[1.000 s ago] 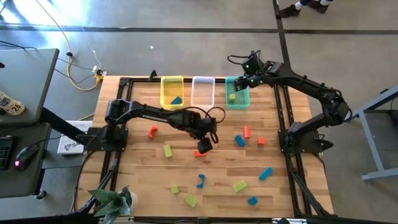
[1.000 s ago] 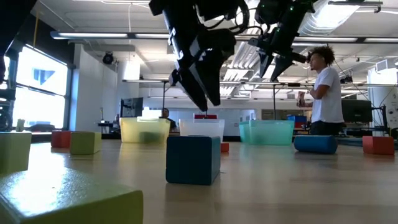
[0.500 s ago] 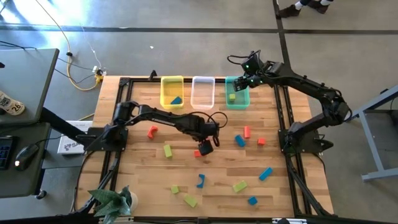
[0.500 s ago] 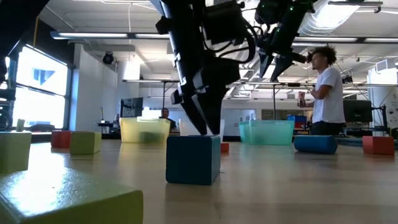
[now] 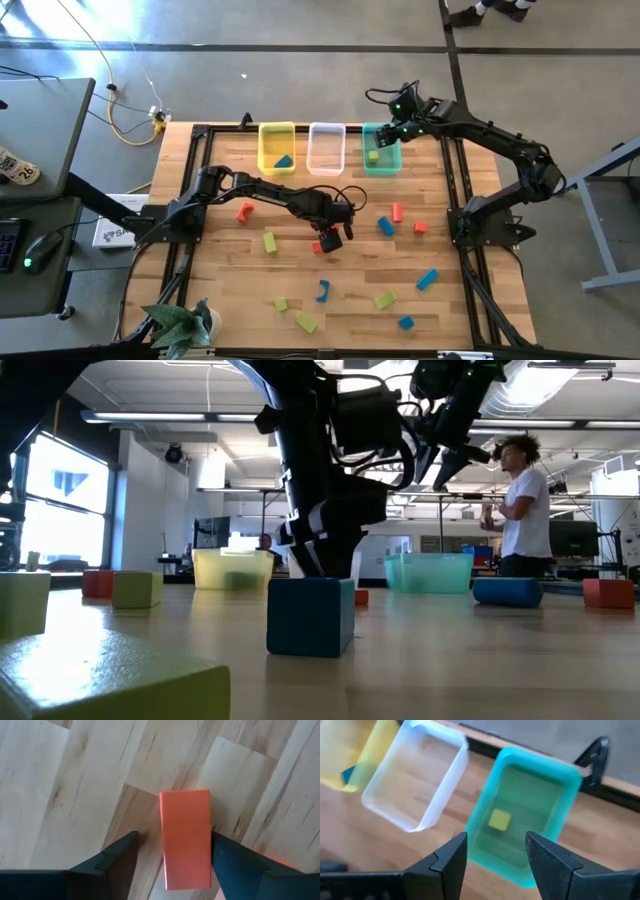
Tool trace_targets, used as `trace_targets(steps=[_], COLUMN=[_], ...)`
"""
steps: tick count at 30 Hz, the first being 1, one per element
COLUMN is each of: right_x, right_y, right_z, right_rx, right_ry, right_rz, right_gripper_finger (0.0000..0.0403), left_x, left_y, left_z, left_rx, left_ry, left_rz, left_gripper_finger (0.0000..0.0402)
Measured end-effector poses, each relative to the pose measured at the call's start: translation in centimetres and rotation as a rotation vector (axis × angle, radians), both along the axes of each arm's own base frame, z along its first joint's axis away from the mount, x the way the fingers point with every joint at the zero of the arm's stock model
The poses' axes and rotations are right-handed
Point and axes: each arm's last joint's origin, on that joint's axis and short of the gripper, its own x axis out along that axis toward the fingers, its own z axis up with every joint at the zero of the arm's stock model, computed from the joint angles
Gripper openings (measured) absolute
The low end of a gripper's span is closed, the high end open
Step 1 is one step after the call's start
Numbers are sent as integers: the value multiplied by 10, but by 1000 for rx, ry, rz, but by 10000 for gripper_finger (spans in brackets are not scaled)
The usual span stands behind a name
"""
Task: Sort & place blocks by color
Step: Put the orange block into the transparent bin
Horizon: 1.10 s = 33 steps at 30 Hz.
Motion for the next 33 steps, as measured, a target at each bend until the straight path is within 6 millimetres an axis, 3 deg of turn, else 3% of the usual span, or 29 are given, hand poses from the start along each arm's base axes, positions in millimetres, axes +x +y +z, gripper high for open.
trace_targets(steps=[9, 14, 21, 26, 33], right_x=[12, 17, 12, 4, 0], right_y=[18, 38, 68, 87, 114], right_z=[1, 6, 20, 27, 24], right_rx=[60, 42, 34, 37, 85], right_ry=[-44, -49, -69, -69, -1], right_rz=[119, 179, 199, 179, 124], right_gripper_finger=[188, 188, 188, 188, 188], left_x=[0, -2, -5, -13, -22], left_y=[1, 10, 37, 62, 110], left_z=[1, 8, 46, 79, 106], left_rx=[23, 6, 30, 63, 125], left_ry=[9, 4, -82, -173, -239], left_rz=[-79, -71, -23, 22, 111], left_gripper_finger=[93, 93, 93, 95, 102])
